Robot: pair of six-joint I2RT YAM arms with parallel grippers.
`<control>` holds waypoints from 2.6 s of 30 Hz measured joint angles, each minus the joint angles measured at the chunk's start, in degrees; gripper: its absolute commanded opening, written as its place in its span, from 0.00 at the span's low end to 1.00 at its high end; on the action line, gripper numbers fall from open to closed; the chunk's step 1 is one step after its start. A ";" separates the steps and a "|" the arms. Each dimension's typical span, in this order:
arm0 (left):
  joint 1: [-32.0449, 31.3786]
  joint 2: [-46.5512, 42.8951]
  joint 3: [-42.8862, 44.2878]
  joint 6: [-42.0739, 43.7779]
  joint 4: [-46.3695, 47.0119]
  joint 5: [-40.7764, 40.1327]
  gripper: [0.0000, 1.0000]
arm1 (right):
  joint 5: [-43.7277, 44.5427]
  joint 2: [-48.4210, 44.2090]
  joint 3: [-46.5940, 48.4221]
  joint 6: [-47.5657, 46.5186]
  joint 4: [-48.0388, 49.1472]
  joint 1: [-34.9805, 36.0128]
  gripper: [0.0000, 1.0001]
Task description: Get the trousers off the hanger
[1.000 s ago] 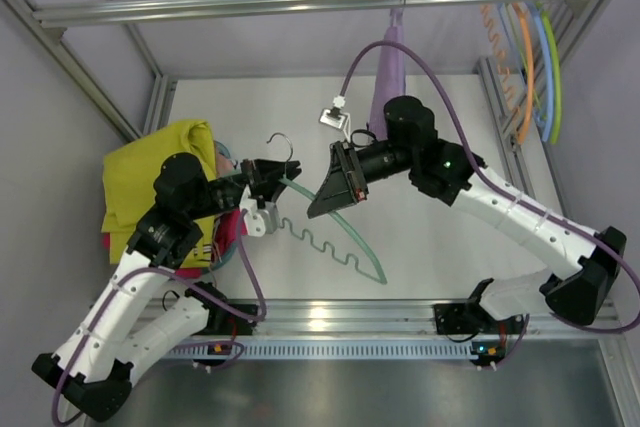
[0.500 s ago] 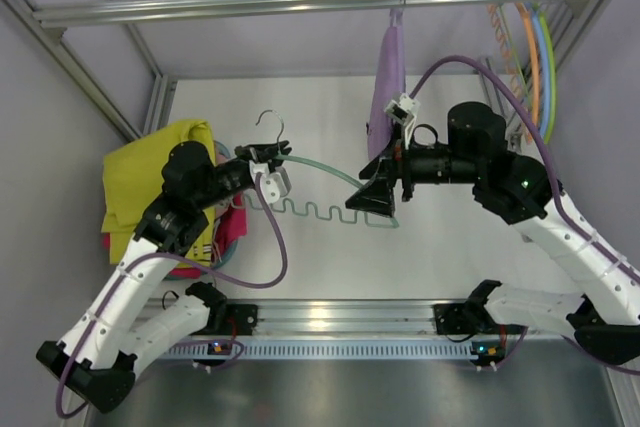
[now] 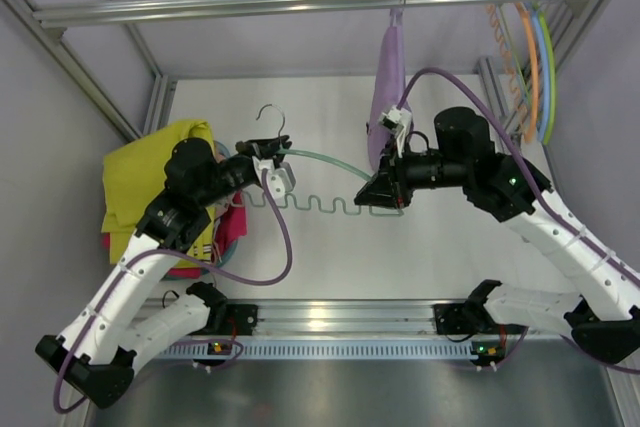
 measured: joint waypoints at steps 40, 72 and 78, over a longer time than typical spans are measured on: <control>-0.26 -4.13 15.58 -36.63 2.19 -12.35 0.98 | 9.94 -34.93 18.78 -10.56 -19.89 -37.07 0.00; -0.26 -3.56 13.51 -38.93 0.22 -9.35 0.98 | 35.15 6.88 51.76 -25.11 -40.39 -40.57 0.00; -0.26 -3.56 13.05 -38.84 0.17 -9.25 0.98 | 35.63 8.81 54.03 -25.44 -40.26 -40.61 0.00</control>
